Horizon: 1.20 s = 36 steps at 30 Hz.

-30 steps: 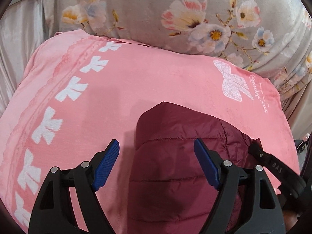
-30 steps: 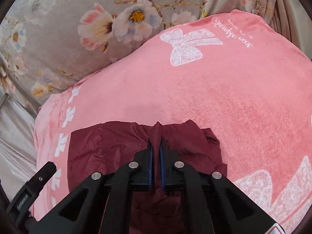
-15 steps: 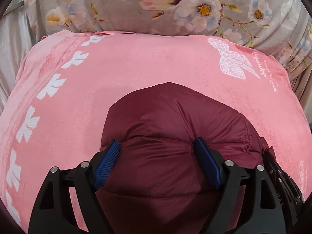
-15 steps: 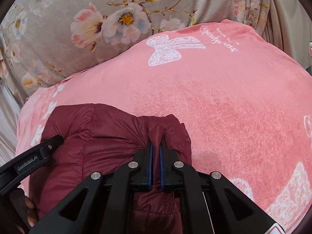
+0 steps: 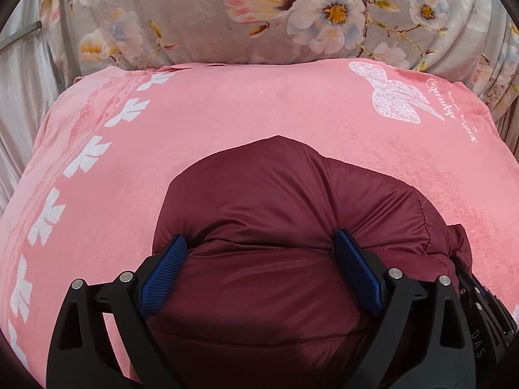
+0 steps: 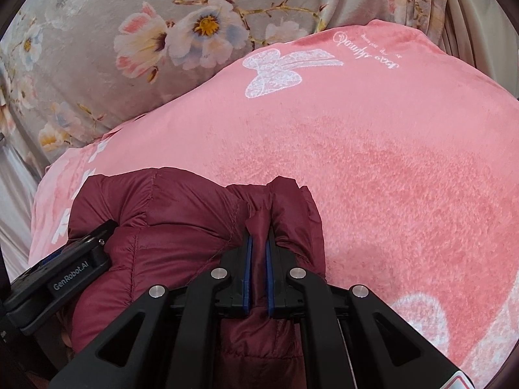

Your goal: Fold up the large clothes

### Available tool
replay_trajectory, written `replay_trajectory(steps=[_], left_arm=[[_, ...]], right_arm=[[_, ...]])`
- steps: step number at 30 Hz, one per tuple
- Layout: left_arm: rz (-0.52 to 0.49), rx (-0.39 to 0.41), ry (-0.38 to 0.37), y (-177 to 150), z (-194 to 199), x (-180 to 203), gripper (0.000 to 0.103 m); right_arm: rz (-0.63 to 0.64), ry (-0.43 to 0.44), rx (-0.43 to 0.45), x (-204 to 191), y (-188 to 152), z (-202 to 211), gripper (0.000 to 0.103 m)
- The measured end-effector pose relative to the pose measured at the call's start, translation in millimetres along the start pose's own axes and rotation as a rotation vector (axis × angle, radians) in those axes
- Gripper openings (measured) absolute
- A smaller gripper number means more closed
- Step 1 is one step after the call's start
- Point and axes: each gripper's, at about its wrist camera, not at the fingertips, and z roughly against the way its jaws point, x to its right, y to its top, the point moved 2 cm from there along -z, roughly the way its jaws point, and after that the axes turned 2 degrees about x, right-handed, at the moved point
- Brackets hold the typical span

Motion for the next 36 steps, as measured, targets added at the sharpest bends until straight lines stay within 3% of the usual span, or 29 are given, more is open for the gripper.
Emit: replay_trajectory(steps=[23,30,36], left_arm=[[-0.03,0.045,0.044,-5.0,-6.4,7.7,0.093],[-0.057,-0.004,0.046,-6.2,-1.1,6.5,0.093],[-0.071,-0.055,0.043,-12.3,24.5,2.7,0.093]], right_arm=[[-0.021,0.016,-0.011,4.7,-0.5,-3.9,0.003],[0.002,0.028,-0.044,4.8,2.0,1.5,0.007],[-0.012,0.025,-0.057,5.4,-4.2,45.8,0.017]])
